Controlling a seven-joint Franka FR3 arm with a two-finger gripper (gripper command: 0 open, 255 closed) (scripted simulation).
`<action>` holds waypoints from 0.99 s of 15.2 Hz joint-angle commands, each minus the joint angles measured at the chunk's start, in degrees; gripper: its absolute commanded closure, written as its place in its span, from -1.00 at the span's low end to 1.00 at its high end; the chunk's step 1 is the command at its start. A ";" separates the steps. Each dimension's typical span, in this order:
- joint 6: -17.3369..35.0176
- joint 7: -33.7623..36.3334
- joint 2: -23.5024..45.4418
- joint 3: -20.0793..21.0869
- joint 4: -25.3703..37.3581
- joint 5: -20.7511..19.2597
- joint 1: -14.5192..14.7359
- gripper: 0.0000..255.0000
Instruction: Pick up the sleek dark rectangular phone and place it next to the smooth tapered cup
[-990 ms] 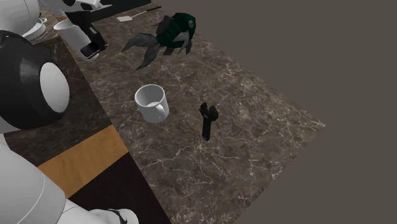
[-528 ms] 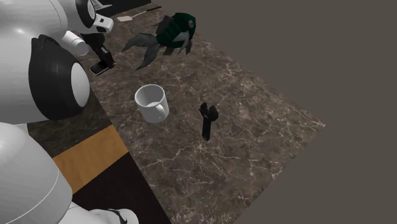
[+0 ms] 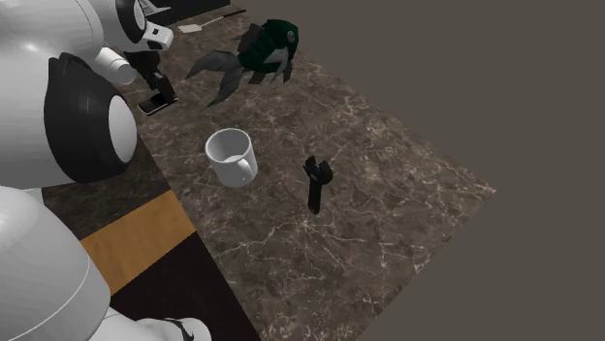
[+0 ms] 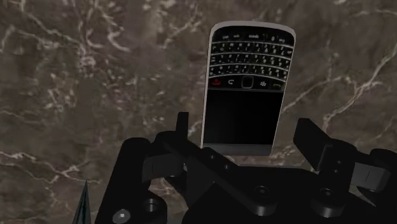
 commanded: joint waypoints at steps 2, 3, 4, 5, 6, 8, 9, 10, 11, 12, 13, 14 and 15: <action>0.00 0.00 0.00 0.00 0.00 0.00 0.00 -1.00; 0.00 0.00 0.00 0.00 0.00 0.00 0.00 -1.00; -1.68 -0.30 -0.63 0.18 1.17 0.46 -0.16 -1.00; -3.39 -0.57 -1.18 0.34 2.43 0.86 -0.28 -1.00; -5.13 -0.80 -1.65 0.48 3.79 1.21 -0.37 -1.00; -6.52 -0.96 -1.97 0.57 4.93 1.45 -0.41 -1.00; -6.52 -0.97 -1.98 0.57 4.92 1.46 -0.42 -1.00; -6.52 -0.96 -1.97 0.57 4.93 1.45 -0.41 -1.00; -6.52 -0.96 -1.97 0.57 4.93 1.45 -0.41 -1.00; -6.52 -0.96 -1.97 0.57 4.93 1.45 -0.41 -1.00; -6.52 -0.96 -1.97 0.57 4.93 1.45 -0.41 -1.00; -6.52 -0.96 -1.97 0.57 4.93 1.45 -0.41 -1.00; -6.52 -0.96 -1.97 0.57 4.93 1.45 -0.41 -1.00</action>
